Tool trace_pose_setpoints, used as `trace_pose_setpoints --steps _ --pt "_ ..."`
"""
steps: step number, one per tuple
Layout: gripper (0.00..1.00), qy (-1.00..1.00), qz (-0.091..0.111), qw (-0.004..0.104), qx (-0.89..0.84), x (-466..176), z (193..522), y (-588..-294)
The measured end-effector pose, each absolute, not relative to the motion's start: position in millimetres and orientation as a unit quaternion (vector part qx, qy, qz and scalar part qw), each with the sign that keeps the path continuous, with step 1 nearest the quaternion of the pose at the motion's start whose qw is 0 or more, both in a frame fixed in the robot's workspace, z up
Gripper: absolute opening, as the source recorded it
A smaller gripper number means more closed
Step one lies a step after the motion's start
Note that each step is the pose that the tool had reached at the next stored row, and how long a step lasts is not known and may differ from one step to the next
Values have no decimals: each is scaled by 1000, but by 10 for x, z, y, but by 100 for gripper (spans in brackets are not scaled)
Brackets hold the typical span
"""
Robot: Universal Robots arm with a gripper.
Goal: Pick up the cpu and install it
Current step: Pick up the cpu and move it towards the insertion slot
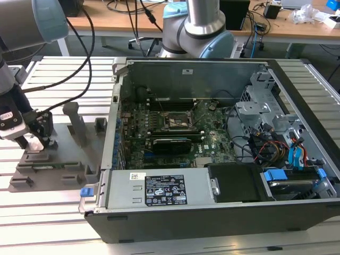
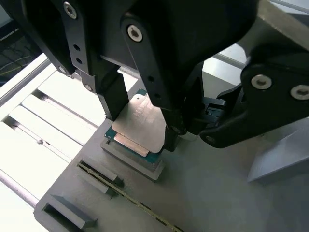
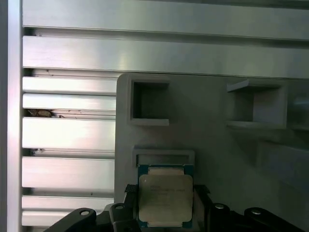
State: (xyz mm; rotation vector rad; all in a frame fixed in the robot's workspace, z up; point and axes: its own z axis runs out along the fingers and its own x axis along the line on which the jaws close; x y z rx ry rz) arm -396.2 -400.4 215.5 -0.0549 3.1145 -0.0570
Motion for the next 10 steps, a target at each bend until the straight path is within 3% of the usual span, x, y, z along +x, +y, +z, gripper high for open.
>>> trace_pose_setpoints --steps 10 --pt "55 1000 -18 13 -18 -3961 2414 -4004"
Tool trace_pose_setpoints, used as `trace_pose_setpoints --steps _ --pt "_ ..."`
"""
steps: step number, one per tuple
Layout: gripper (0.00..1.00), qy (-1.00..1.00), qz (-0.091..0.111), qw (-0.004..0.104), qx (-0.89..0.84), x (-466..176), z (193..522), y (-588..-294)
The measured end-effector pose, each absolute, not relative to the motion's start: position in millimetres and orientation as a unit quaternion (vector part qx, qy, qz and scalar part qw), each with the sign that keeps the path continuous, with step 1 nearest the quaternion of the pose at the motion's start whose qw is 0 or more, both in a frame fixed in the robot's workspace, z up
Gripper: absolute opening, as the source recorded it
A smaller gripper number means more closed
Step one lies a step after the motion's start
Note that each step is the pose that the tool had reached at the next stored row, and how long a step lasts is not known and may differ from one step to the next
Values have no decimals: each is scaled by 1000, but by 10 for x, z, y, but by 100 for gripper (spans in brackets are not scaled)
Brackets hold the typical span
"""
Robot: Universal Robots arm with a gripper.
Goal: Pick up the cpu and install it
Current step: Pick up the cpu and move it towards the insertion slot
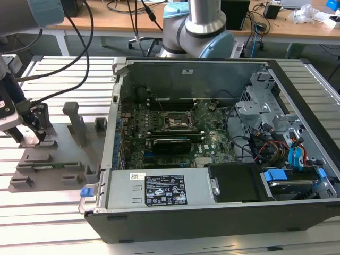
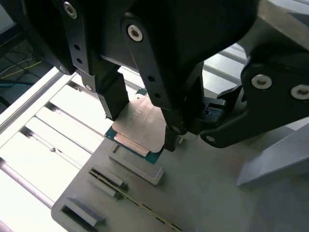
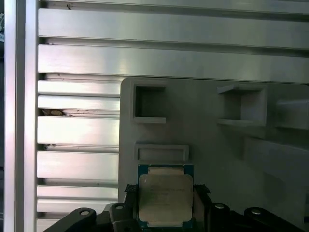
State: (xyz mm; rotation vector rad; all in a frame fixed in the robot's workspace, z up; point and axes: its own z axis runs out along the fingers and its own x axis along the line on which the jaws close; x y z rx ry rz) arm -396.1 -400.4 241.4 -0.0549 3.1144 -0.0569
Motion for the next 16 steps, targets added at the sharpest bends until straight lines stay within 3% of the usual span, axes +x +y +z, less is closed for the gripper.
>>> trace_pose_setpoints --steps 16 --pt "55 1000 -18 13 -18 -3961 2791 -4004"
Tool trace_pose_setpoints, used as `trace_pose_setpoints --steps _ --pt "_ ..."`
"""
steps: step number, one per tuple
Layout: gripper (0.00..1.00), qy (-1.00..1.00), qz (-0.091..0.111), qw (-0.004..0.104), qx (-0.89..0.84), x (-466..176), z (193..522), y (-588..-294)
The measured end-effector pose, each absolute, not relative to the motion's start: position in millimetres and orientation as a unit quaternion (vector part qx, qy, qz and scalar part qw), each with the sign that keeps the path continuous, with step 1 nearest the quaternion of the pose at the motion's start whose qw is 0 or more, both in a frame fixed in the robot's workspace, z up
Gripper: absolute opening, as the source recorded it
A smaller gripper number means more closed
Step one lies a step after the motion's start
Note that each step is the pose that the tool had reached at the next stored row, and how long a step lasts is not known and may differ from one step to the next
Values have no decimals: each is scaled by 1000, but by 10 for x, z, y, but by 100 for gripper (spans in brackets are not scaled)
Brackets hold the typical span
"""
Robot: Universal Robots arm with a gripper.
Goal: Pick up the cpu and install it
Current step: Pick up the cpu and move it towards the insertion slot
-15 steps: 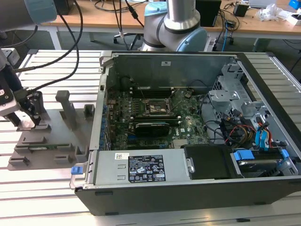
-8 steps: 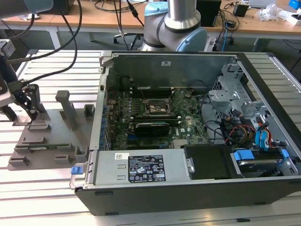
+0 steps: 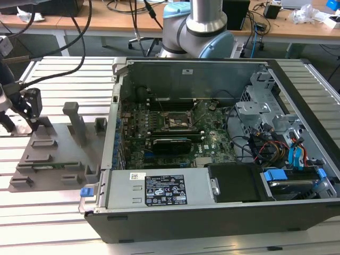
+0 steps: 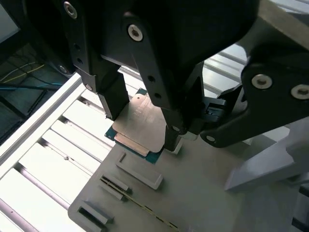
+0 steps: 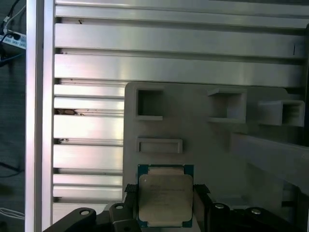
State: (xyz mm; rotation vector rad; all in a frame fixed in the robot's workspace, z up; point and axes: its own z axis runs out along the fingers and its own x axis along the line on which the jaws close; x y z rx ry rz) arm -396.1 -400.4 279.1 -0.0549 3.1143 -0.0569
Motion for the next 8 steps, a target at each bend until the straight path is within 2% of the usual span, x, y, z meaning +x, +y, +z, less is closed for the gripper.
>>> trace_pose_setpoints --steps 8 --pt "55 1000 -18 13 -18 -3962 3027 -4004"
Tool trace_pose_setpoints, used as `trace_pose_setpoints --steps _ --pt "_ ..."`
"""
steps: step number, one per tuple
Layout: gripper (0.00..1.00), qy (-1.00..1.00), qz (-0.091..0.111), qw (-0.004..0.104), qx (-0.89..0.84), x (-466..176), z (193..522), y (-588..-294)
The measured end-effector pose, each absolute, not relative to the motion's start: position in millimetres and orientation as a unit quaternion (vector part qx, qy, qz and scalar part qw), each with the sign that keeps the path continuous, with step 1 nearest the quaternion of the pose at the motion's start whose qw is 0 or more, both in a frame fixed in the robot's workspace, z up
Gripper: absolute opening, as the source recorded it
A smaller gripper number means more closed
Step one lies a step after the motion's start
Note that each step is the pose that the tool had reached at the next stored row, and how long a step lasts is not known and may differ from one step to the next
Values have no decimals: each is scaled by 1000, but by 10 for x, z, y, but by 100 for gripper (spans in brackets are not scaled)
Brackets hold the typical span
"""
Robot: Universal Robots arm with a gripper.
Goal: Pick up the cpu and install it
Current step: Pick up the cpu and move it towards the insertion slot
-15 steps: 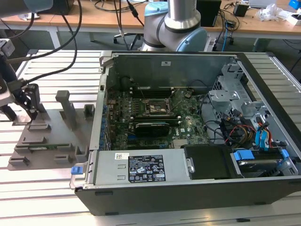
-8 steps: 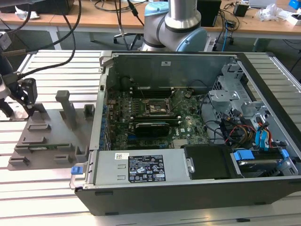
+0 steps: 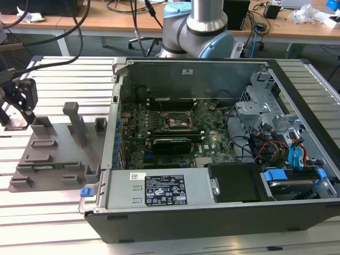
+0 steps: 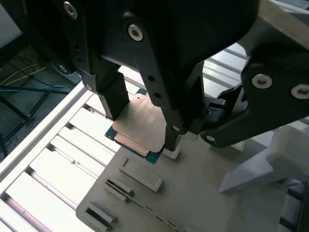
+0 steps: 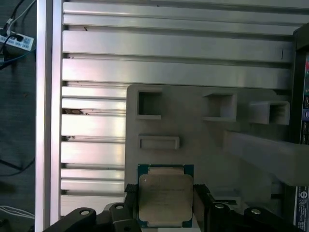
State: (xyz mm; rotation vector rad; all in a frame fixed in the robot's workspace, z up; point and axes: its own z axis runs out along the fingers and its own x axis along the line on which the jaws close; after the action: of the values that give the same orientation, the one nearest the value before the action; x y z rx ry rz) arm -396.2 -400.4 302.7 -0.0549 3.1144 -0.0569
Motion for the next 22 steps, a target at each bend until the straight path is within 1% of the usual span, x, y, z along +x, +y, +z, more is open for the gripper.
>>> trace_pose_setpoints --steps 22 --pt "55 1000 -18 13 -18 -3962 3472 -4004"
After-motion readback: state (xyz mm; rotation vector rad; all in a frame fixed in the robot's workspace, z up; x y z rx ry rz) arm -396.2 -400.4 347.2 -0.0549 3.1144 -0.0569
